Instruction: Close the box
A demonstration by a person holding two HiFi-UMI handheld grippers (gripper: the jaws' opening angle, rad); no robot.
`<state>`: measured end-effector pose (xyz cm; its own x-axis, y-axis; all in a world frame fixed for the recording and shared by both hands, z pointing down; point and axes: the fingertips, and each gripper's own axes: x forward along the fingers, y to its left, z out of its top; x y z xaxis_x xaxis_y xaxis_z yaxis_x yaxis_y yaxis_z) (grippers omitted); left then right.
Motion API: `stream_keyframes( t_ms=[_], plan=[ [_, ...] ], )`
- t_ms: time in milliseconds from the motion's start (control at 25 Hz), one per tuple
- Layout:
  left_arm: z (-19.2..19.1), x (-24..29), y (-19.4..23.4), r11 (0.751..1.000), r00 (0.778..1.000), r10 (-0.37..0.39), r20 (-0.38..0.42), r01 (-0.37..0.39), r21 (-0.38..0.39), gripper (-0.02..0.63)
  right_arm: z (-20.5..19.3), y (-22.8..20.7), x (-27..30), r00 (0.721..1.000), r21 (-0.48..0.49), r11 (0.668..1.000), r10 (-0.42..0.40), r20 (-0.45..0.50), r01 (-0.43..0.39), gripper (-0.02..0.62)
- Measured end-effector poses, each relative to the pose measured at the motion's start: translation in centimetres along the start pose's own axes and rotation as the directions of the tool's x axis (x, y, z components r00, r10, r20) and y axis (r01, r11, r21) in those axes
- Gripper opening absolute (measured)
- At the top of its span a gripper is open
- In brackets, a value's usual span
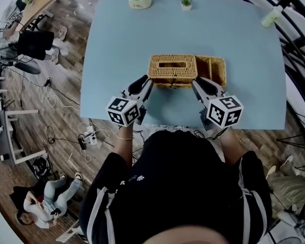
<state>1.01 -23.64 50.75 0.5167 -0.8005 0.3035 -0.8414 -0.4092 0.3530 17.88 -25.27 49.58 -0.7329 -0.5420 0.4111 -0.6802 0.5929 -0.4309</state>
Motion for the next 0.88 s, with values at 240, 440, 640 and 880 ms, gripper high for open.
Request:
stream_keyframes(
  t_ms=[240,440,640,880],
  plan=[
    [-1.3,-0.2,0.1,1.0,1.0,0.003,-0.019,-0.003,-0.009,0.084,-1.4,-0.3,0.0,1.0,0.005,1.0,-0.012,-0.021,0.012,0.077],
    [-1.7,-0.1,0.2,1.0,1.0,0.002,-0.024,-0.003,-0.015,0.084,-2.1,-0.5,0.2,0.999,0.01,1.0,-0.022,-0.033,0.022,0.077],
    [-2.2,-0.1,0.3,1.0,0.999,0.007,-0.036,-0.008,-0.02,0.084,-2.7,-0.7,0.4,0.998,0.001,0.999,-0.034,-0.048,0.034,0.077],
    [-3.1,-0.4,0.4,0.999,0.999,0.014,-0.047,-0.015,-0.03,0.084,-3.6,-0.7,0.6,0.997,0.008,0.999,-0.035,-0.062,0.036,0.077]
  ],
)
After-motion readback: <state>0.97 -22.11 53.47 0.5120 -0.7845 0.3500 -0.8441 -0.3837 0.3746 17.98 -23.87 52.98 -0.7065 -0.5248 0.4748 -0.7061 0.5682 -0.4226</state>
